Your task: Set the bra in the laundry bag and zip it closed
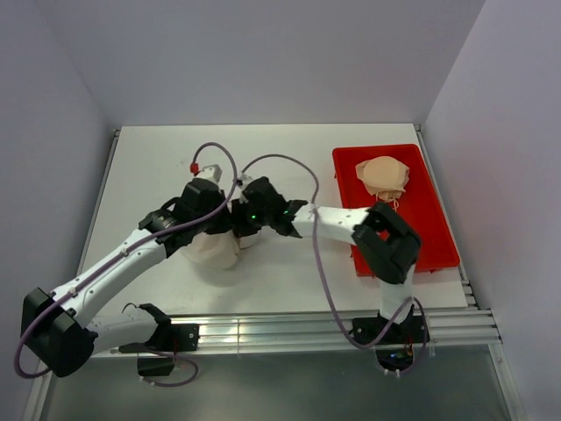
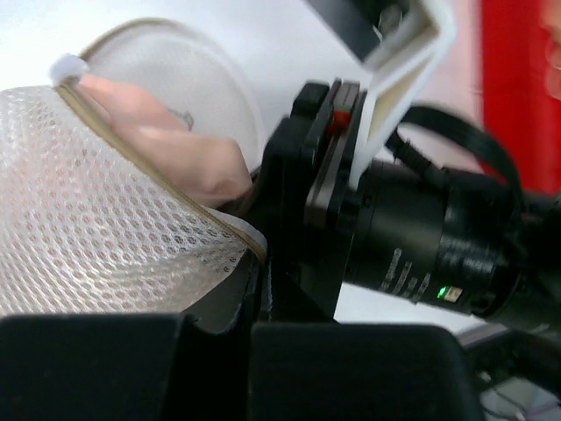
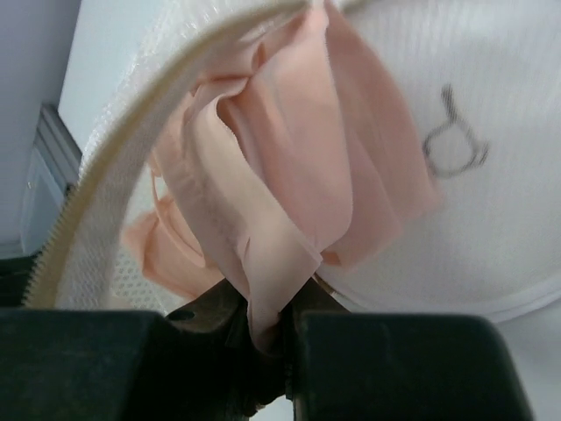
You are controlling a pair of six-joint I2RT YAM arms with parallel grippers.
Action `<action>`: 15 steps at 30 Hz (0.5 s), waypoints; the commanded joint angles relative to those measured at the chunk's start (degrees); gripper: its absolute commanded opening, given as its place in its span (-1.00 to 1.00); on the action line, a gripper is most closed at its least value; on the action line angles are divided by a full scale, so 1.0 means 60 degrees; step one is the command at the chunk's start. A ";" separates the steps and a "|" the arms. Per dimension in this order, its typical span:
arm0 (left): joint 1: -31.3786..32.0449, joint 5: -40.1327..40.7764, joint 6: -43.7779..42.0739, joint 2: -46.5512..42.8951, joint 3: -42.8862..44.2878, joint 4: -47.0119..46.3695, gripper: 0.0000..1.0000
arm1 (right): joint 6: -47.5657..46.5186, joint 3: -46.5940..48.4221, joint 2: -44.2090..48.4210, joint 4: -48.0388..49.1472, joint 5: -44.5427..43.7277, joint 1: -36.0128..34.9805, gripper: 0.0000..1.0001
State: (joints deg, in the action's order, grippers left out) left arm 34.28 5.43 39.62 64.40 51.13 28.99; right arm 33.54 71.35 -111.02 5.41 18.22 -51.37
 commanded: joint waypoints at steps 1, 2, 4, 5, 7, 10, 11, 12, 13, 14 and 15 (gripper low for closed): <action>0.1401 -0.0583 0.0004 0.0440 0.1539 -0.1433 -1.00 | 0.0007 -0.0552 0.2266 -0.0444 -0.0954 0.0344 -1.00; 0.1608 -0.0554 0.0004 0.0588 0.1759 -0.1492 -1.00 | -0.0023 -0.0728 0.2607 -0.0694 -0.1507 0.0388 -1.00; 0.1917 -0.0757 -0.0025 0.1013 0.2330 -0.1725 -1.00 | -0.0023 -0.1197 0.3295 -0.1322 -0.2198 0.0505 -1.00; 0.2194 -0.0788 -0.0025 0.1130 0.2492 -0.1785 -1.00 | 0.0005 -0.1358 0.4053 -0.1834 -0.2549 0.0549 -1.00; 0.2459 -0.0832 -0.0040 0.1336 0.2771 -0.1989 -1.00 | 0.0122 -0.1885 0.5196 -0.2262 -0.3326 0.0594 -1.00; 0.2738 -0.1109 0.0135 0.1191 0.2436 -0.2764 -1.00 | 0.0269 -0.2384 0.5890 -0.2557 -0.3156 0.0579 -1.00; 0.2753 -0.1270 0.0281 0.1103 0.2072 -0.3187 -1.00 | 0.0327 -0.2487 0.6051 -0.2470 -0.3095 0.0565 -1.00; 0.2753 -0.1329 0.0340 0.0914 0.1865 -0.3366 -1.00 | 0.0415 -0.2691 0.6053 -0.2338 -0.2979 0.0550 -1.00; 0.2753 -0.1359 0.0399 0.0839 0.1675 -0.3512 -0.99 | 0.0474 -0.2765 0.5879 -0.2047 -0.2659 0.0535 -1.00; 0.2753 -0.1388 0.0515 0.0766 0.1470 -0.3586 -1.00 | 0.0547 -0.2810 0.5717 -0.1957 -0.2597 0.0521 -1.00; 0.2753 -0.1345 0.0531 0.0635 0.1091 -0.3631 -1.00 | 0.0635 -0.2839 0.5527 -0.1826 -0.2539 0.0506 -1.00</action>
State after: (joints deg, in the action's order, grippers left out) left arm 50.37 0.95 40.36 70.15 61.23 13.82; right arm 35.20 55.66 -75.13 -9.41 0.67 -47.00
